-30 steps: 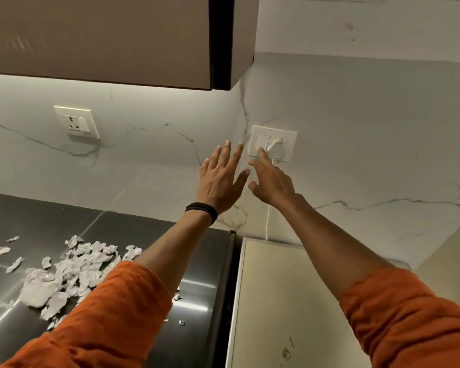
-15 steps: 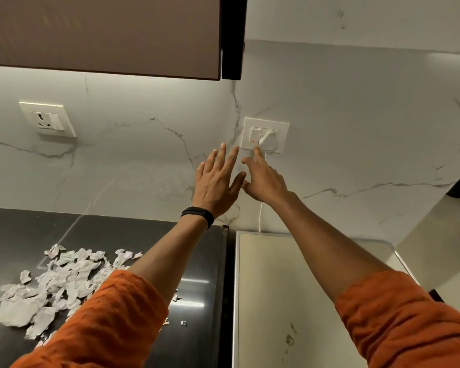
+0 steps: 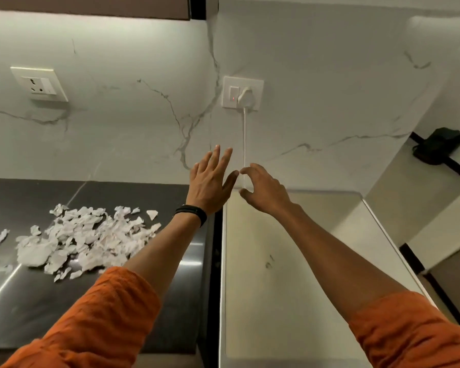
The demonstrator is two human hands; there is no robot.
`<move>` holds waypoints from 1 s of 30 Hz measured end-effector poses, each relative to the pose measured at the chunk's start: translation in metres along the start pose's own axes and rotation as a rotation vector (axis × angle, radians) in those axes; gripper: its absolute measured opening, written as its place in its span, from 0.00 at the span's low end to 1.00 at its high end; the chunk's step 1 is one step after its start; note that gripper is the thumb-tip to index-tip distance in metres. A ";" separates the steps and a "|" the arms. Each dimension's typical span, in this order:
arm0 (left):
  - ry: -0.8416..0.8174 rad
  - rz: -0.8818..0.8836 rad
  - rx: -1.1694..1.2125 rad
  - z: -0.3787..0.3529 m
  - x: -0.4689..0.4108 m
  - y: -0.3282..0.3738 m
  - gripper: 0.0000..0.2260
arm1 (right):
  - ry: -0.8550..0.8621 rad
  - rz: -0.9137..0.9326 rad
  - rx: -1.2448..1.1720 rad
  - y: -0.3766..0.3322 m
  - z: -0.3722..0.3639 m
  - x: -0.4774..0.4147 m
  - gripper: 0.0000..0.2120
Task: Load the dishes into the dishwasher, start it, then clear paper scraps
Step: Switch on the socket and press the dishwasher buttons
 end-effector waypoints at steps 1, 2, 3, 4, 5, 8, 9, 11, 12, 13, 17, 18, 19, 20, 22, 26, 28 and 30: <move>-0.005 0.013 -0.003 -0.005 0.017 0.006 0.32 | -0.012 0.007 -0.013 0.005 -0.005 0.017 0.27; -0.012 0.026 -0.002 -0.010 0.032 0.011 0.32 | -0.026 0.017 -0.017 0.008 -0.009 0.032 0.27; -0.026 0.042 0.003 -0.017 0.050 0.016 0.30 | -0.047 0.027 -0.021 0.012 -0.015 0.050 0.26; -0.034 0.055 0.007 -0.024 0.066 0.021 0.29 | -0.065 0.037 -0.024 0.017 -0.023 0.067 0.26; -0.039 0.062 0.007 -0.030 0.080 0.025 0.28 | -0.078 0.047 -0.026 0.020 -0.029 0.081 0.26; -0.080 0.082 -0.019 -0.055 0.131 0.039 0.28 | -0.137 0.051 -0.051 0.037 -0.055 0.136 0.25; -0.098 0.094 -0.022 -0.064 0.148 0.043 0.27 | -0.154 0.050 -0.062 0.043 -0.065 0.153 0.25; -0.139 0.117 -0.017 -0.081 0.182 0.050 0.27 | -0.191 0.043 -0.082 0.055 -0.085 0.189 0.24; -0.163 0.124 -0.020 -0.089 0.199 0.053 0.27 | -0.219 0.037 -0.088 0.061 -0.095 0.206 0.24; -0.191 0.126 -0.028 -0.097 0.217 0.057 0.27 | -0.258 0.028 -0.087 0.067 -0.107 0.225 0.24; -0.316 0.121 -0.040 -0.130 0.279 0.064 0.27 | -0.356 -0.013 -0.046 0.094 -0.149 0.286 0.25; -0.350 0.115 -0.040 -0.139 0.294 0.064 0.27 | -0.379 -0.031 -0.047 0.101 -0.158 0.299 0.26; -0.385 0.111 -0.044 -0.147 0.308 0.065 0.27 | -0.408 -0.053 -0.052 0.107 -0.167 0.312 0.27; -0.421 0.108 -0.051 -0.155 0.320 0.063 0.28 | -0.443 -0.075 -0.055 0.113 -0.176 0.324 0.29; -0.500 0.104 -0.061 -0.173 0.343 0.058 0.29 | -0.510 -0.088 -0.012 0.123 -0.194 0.347 0.34; -0.620 0.080 -0.071 -0.204 0.378 0.047 0.36 | -0.508 -0.029 0.155 0.133 -0.216 0.372 0.43; -0.628 0.055 -0.090 -0.215 0.388 0.039 0.43 | -0.518 -0.008 0.207 0.136 -0.227 0.379 0.49; -0.589 0.003 -0.145 -0.222 0.392 0.032 0.47 | -0.511 0.024 0.265 0.143 -0.235 0.382 0.55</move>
Point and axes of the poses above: each hand's wrist, its own x-axis away from the middle knuckle, its own z-axis out of the back of the hand, y = z × x, the point moved 9 cm from there along -x, towards the middle knuckle, and after that the axes turned 7 degrees about -y, right-handed, at the moved point
